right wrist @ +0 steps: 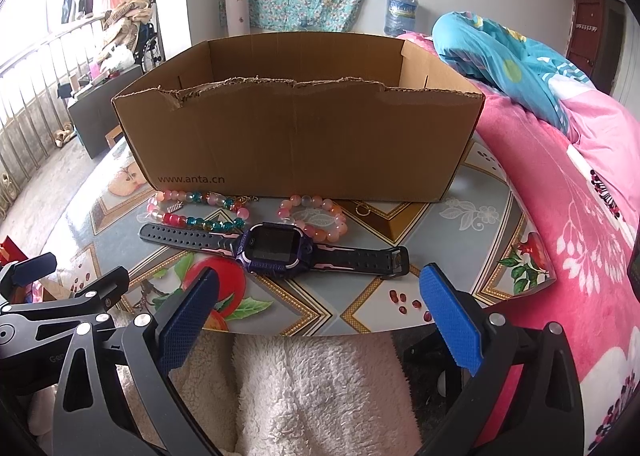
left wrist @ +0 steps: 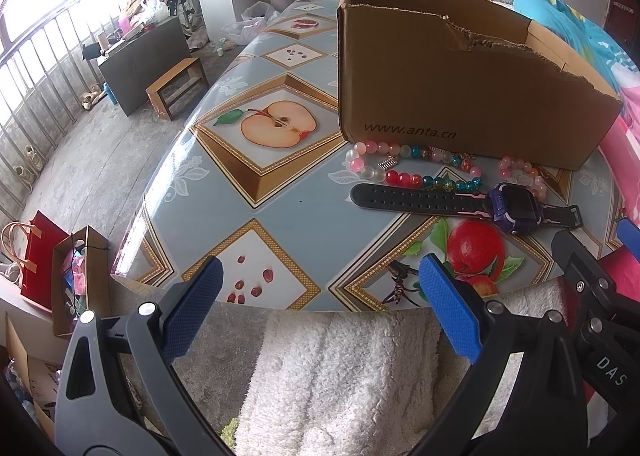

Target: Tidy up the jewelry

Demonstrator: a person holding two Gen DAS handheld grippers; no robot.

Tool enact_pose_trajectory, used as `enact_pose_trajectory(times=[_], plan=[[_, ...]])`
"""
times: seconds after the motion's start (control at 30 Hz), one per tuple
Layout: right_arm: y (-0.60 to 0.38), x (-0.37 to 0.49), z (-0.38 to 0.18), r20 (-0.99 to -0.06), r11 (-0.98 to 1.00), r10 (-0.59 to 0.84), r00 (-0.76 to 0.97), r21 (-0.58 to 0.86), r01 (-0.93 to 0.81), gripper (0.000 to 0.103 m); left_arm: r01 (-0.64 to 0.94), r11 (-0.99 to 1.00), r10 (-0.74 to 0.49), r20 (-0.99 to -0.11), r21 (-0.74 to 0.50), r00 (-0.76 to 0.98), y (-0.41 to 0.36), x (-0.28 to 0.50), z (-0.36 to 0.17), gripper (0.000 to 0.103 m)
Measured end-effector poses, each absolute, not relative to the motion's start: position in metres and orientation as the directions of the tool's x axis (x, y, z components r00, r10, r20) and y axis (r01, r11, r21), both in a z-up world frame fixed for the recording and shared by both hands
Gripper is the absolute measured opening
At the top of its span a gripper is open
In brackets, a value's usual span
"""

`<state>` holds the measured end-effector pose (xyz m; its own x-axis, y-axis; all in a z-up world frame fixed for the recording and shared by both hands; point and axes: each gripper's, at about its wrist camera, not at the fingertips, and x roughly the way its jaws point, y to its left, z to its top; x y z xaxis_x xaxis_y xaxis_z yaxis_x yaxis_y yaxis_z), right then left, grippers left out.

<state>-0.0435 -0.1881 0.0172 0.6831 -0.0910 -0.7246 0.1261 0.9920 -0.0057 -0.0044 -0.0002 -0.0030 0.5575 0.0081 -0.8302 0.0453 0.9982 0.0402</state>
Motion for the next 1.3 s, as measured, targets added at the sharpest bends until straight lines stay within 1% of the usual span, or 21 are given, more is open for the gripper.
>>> enact_pose_trajectory(times=[0.43, 0.63, 0.83, 0.93, 1.03, 1.1, 1.17, 1.2, 1.23, 1.3], plan=[[-0.190, -0.044, 0.017, -0.705, 0.988, -0.117, 0.700, -0.011, 0.154, 0.098, 0.054, 0.998, -0.004, -0.827, 0.033, 0.563, 0.004, -0.002, -0.003, 0.095], [-0.197, -0.046, 0.013, -0.696, 0.987, -0.115, 0.709, 0.003, 0.163, 0.098, 0.071, 0.997, -0.038, -0.807, 0.005, 0.590, 0.003, -0.005, -0.001, 0.095], [-0.204, -0.049, 0.016, -0.661, 0.989, -0.086, 0.746, 0.034, 0.145, 0.098, 0.130, 0.990, -0.128, -0.755, -0.056, 0.643, 0.004, -0.008, 0.004, 0.095], [-0.206, -0.049, 0.016, -0.645, 0.990, -0.069, 0.761, 0.051, 0.133, 0.098, 0.167, 0.982, -0.177, -0.712, -0.084, 0.679, 0.006, -0.007, 0.007, 0.095], [-0.208, -0.047, 0.018, -0.622, 0.991, -0.053, 0.781, 0.063, 0.118, 0.097, 0.180, 0.980, -0.186, -0.671, -0.079, 0.718, 0.008, -0.006, 0.009, 0.095], [-0.210, -0.043, 0.018, -0.614, 0.992, -0.036, 0.788, 0.075, 0.104, 0.089, 0.186, 0.980, -0.186, -0.664, -0.072, 0.724, 0.009, -0.001, 0.007, 0.095], [-0.212, -0.037, 0.017, -0.612, 0.991, -0.010, 0.791, 0.097, 0.088, 0.082, 0.206, 0.974, -0.214, -0.665, -0.092, 0.715, 0.009, 0.004, 0.006, 0.094], [-0.214, -0.034, 0.016, -0.613, 0.991, 0.001, 0.790, 0.106, 0.081, 0.077, 0.215, 0.971, -0.227, -0.665, -0.103, 0.712, 0.009, 0.006, 0.006, 0.092], [-0.214, -0.030, 0.015, -0.616, 0.991, 0.011, 0.788, 0.112, 0.075, 0.075, 0.231, 0.966, -0.248, -0.667, -0.115, 0.703, 0.008, 0.009, 0.006, 0.084], [-0.215, -0.022, 0.011, -0.629, 0.990, 0.038, 0.776, 0.128, 0.056, 0.065, 0.265, 0.953, -0.293, -0.679, -0.149, 0.673, 0.005, 0.015, 0.003, 0.078]])
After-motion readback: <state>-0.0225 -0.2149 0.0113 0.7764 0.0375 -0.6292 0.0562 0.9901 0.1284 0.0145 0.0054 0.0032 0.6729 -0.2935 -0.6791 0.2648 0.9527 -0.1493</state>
